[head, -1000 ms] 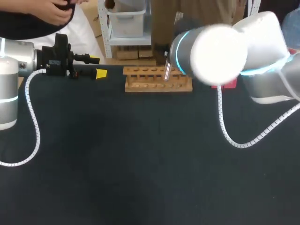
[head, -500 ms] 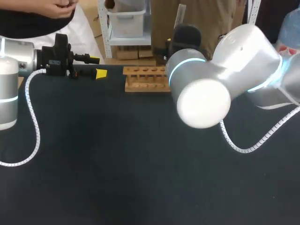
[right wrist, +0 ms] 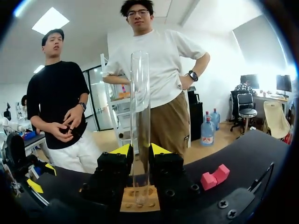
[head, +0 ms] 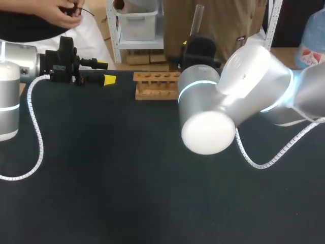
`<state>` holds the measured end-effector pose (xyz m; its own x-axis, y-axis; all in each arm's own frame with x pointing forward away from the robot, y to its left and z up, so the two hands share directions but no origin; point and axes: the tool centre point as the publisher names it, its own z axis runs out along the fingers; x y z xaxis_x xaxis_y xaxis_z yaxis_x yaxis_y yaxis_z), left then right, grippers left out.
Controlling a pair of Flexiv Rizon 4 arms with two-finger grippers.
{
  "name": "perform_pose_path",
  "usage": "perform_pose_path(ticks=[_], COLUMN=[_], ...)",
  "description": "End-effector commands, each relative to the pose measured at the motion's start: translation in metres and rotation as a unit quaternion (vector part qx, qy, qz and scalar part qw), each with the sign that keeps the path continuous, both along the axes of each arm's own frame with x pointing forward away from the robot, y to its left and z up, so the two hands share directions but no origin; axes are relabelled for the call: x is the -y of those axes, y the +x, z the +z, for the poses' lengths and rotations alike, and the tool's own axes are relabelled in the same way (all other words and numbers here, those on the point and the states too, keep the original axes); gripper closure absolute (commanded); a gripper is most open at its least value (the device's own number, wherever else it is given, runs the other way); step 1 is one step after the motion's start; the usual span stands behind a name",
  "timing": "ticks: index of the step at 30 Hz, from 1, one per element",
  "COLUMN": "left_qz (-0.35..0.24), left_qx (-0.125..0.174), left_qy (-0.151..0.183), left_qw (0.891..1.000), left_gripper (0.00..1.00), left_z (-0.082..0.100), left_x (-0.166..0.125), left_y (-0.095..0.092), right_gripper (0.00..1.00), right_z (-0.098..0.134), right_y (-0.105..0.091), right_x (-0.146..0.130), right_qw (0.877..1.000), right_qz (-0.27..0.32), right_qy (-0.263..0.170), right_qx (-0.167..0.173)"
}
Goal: Grasp the test tube, adjust it, and insert it.
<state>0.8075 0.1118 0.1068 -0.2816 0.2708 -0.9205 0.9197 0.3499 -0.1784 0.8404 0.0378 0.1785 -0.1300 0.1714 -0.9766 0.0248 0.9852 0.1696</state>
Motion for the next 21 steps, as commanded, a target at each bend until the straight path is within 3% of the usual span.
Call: perform_pose_path(ticks=[1, 10, 21], left_qz=[0.001, 0.001, 0.001], left_qx=[0.002, 0.002, 0.002], left_qy=[-0.001, -0.001, -0.001], left_qw=[1.0, 1.0, 1.0], left_gripper=[0.0, 0.0, 0.0], left_z=[-0.001, -0.001, -0.001], left_x=[0.0, 0.0, 0.0], left_y=[-0.001, -0.001, -0.001], right_gripper=[1.0, 1.0, 1.0], right_z=[-0.006, -0.015, -0.026], right_y=[0.008, 0.02, 0.025], right_x=[0.0, 0.007, 0.012], right_qw=[1.0, 0.999, 0.999], right_qz=[-0.004, -0.002, 0.008], right_qy=[-0.005, -0.008, -0.021], right_qx=[0.03, 0.046, 0.042])
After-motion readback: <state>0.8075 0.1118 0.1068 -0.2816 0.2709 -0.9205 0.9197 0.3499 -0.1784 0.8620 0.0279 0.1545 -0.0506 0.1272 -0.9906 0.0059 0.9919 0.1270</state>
